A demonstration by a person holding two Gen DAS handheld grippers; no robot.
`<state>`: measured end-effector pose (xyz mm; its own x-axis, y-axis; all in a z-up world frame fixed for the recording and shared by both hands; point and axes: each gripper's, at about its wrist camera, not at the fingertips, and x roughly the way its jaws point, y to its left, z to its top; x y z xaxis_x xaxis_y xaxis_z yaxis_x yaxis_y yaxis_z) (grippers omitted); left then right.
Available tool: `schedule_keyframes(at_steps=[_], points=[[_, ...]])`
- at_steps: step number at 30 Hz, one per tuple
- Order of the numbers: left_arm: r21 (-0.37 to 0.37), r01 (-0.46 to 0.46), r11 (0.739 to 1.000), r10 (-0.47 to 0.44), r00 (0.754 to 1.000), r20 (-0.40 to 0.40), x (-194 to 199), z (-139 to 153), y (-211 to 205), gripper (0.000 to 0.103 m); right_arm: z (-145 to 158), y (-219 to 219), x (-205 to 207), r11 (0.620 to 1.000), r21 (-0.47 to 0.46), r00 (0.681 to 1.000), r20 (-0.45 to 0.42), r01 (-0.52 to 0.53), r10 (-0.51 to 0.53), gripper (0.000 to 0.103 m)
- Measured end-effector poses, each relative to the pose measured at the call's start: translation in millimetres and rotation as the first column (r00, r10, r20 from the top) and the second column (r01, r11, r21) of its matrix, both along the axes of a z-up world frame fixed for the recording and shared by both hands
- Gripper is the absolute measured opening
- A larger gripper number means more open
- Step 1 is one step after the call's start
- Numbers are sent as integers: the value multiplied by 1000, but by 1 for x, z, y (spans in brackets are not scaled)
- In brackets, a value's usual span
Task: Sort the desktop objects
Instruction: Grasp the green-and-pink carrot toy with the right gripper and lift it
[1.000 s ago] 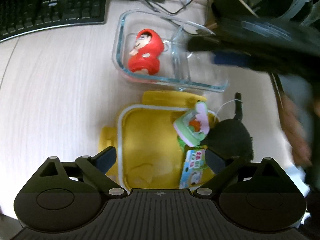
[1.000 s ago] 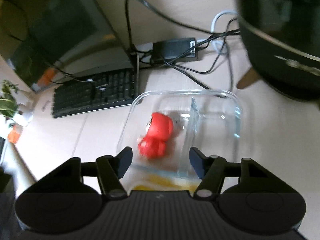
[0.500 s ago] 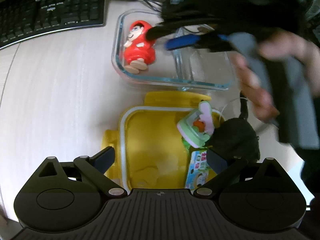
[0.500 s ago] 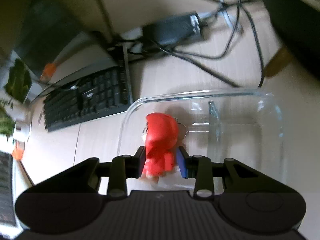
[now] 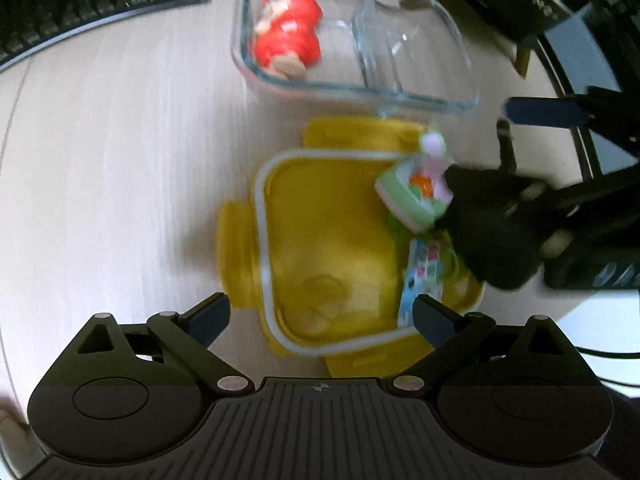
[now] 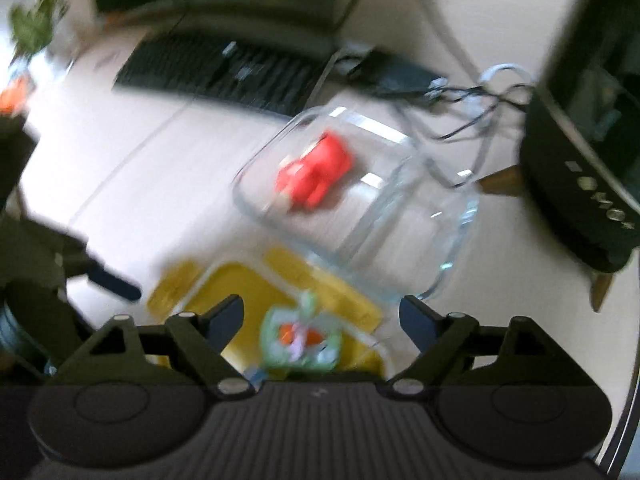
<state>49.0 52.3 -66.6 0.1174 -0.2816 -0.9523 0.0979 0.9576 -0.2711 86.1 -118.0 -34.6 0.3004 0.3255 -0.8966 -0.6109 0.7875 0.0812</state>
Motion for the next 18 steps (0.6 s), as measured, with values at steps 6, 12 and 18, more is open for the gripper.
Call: schedule_keyframes(at_steps=[6, 12, 18], points=[[-7, 55, 998, -55, 998, 25, -10, 5, -13, 100, -28, 33, -1, 991, -93, 995, -30, -98, 96, 86], [-8, 44, 999, -44, 999, 28, -12, 5, -12, 100, -50, 37, 5, 983, -134, 992, -51, -122, 116, 62], [-5, 38, 999, -38, 999, 29, -12, 9, -9, 100, -14, 14, 7, 995, 3, 995, -12, -98, 98, 59]])
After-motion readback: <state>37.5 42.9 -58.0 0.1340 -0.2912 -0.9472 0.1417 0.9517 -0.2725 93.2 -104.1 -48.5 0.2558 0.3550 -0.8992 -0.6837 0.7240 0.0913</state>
